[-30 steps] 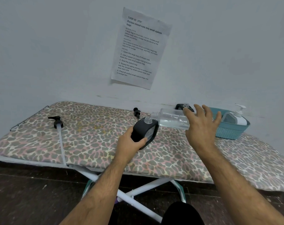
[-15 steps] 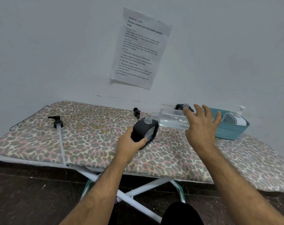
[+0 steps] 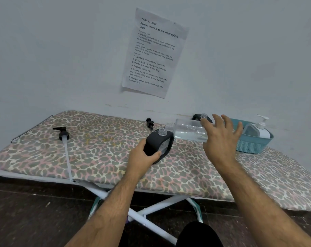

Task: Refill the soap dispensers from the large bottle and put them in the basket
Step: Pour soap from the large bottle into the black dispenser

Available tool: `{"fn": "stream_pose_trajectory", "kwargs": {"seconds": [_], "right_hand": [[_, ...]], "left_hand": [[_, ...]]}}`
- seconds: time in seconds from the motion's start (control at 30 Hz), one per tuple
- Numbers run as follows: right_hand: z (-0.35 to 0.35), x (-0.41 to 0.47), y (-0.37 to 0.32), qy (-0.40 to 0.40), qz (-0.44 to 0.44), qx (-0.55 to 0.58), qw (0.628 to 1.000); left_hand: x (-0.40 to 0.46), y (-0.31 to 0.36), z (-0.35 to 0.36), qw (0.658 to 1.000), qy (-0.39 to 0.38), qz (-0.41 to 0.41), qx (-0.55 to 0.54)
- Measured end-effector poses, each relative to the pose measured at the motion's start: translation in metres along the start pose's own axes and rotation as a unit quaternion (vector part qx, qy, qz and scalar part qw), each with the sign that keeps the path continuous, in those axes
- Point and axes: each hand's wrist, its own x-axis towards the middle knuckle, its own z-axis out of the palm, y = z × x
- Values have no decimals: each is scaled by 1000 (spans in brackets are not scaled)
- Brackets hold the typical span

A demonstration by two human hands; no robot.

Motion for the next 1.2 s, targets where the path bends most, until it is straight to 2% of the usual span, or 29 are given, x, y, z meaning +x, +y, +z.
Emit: {"fn": "stream_pose_trajectory", "kwargs": {"seconds": [1.2], "right_hand": [[-1,0,1,3,-4,2,1000]], "left_hand": [[0,0,0,1000,-3,3,2]]}}
